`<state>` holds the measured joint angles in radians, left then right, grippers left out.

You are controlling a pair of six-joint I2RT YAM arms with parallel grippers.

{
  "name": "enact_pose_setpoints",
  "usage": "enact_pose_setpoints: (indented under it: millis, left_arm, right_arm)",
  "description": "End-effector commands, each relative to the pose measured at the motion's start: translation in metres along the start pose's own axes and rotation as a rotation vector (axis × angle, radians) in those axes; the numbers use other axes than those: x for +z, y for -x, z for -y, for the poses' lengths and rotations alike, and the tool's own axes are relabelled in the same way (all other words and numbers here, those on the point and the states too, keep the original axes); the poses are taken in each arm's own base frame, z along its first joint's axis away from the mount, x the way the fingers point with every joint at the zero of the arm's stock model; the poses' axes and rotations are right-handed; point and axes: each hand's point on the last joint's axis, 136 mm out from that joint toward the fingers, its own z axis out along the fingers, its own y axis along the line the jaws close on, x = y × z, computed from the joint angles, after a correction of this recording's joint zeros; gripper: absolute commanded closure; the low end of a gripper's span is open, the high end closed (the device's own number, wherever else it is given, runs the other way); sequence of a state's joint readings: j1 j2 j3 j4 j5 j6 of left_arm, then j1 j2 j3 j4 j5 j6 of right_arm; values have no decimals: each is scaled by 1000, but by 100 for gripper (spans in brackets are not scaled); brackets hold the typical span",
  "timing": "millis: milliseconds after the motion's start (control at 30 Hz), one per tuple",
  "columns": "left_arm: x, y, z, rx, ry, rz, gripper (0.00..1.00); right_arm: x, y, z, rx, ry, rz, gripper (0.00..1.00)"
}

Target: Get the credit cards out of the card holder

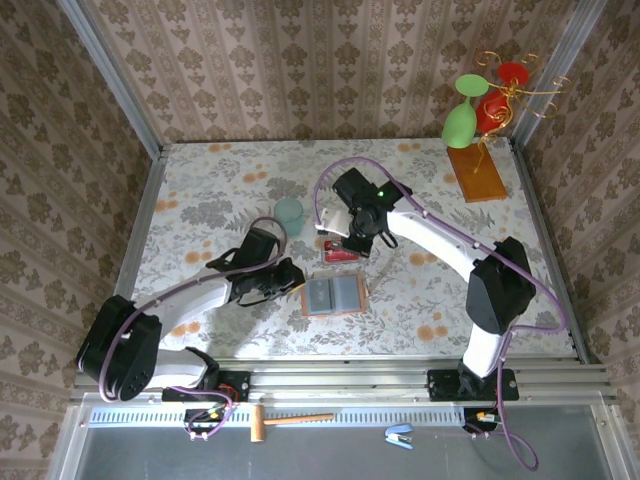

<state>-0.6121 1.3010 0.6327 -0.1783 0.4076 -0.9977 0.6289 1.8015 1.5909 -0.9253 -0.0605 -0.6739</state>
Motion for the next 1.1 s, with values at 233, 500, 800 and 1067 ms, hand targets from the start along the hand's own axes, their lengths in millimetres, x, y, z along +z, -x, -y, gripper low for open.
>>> enact_pose_setpoints:
  millis: [233,500,800,1067]
  left_arm:
    - [-14,-6,-19,-19,47,23,87]
    - [-20,-6,-23,-32,60,32,87]
    - [-23,-7,-27,-45,63,32,87]
    - [-27,-8,-32,-58,67,45,87]
  right_arm:
    - [-8,9,21,-173,169,-32,100]
    - [10,14,45,-178,211,-60,100]
    - [36,18,55,-186,250,-64,100]
    - [53,7,41,-169,347,-97,100]
